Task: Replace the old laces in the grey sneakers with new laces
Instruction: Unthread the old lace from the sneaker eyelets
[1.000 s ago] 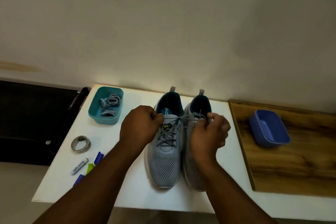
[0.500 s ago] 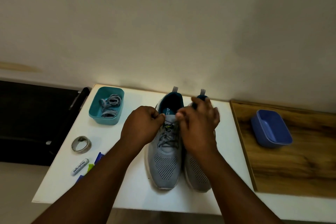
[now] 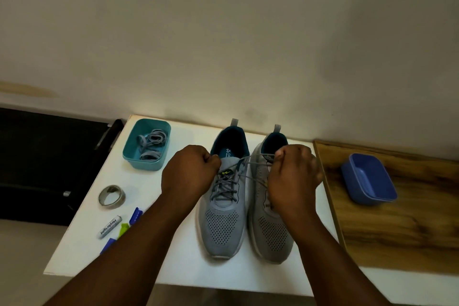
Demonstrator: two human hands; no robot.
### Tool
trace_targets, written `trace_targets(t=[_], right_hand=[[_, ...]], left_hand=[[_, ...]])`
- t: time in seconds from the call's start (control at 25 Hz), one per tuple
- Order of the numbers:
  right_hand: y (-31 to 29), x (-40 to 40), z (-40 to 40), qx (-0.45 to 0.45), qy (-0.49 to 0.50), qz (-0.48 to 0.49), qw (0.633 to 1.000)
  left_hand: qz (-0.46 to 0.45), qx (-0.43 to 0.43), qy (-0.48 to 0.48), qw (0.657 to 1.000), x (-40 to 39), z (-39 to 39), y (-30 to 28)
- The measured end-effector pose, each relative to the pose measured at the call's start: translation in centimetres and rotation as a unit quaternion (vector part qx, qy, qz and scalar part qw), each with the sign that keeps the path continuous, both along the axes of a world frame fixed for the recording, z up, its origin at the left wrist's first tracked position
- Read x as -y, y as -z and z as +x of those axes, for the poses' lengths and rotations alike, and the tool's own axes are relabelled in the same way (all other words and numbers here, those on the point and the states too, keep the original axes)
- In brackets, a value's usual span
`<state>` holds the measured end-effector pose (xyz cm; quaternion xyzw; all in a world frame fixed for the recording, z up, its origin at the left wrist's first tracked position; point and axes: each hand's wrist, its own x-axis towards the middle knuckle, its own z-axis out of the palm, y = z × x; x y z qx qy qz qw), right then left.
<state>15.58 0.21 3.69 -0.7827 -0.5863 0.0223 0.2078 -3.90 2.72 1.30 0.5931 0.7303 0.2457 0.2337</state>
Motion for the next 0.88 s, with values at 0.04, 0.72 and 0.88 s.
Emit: trace_targets(t=[0.04, 0.72, 0.88], right_hand=[[-0.8, 0.1, 0.4, 0.052, -0.005, -0.044, 0.998], [1.3, -0.7, -1.5, 0.052, -0.162, -0.076, 0.982], [1.2, -0.8, -1.2, 0.019, -0.166, -0.066, 0.984]], left_hand=[[0.008, 0.007, -0.003, 1.0, 0.2, 0.0, -0.1], [0.161, -0.163, -0.016, 0.973, 0.5, 1.7, 0.9], [0.135, -0.121, 0.087, 0.98, 0.6, 2.3, 1.0]])
